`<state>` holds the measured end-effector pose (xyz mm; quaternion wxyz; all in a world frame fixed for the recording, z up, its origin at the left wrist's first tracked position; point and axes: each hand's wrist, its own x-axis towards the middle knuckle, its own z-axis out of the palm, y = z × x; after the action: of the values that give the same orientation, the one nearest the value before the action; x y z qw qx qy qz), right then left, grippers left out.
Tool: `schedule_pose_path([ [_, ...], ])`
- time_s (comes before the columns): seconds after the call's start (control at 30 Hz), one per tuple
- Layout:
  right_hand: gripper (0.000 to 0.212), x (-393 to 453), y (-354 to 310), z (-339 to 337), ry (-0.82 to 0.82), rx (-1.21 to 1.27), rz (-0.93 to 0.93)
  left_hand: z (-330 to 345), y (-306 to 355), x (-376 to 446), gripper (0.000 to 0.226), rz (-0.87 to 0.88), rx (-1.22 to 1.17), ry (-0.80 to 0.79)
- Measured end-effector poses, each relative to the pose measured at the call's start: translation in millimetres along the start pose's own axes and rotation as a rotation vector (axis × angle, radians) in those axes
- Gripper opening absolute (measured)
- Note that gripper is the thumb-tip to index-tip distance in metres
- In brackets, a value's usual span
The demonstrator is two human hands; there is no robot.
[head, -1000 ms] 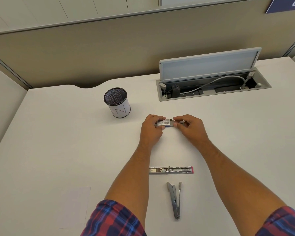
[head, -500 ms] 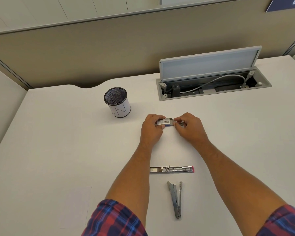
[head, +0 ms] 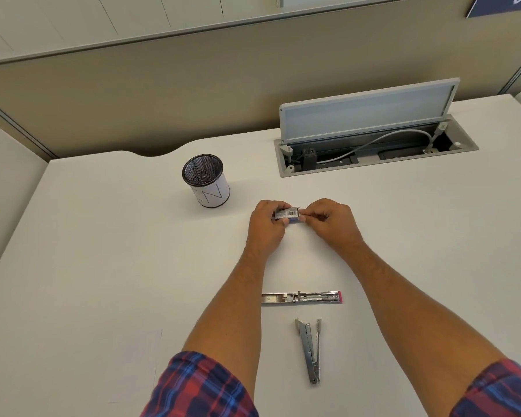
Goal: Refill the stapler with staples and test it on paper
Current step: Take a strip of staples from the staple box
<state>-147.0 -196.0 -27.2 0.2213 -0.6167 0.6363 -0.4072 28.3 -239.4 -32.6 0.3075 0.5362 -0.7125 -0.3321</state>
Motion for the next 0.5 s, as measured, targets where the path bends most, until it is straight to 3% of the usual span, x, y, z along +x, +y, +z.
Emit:
schedule_pose_path([
  [0.3,0.013,-2.1,-6.6,5.3,-0.002,0.035,0.091,1.7,0.7,-0.8,0.037,-0.002,-0.013,0.005],
  [0.5,0.021,-4.9,-5.3,10.4,-0.001,-0.100,-0.031,5.1,1.6,-5.8,0.035,-0.030,-0.093,0.119],
])
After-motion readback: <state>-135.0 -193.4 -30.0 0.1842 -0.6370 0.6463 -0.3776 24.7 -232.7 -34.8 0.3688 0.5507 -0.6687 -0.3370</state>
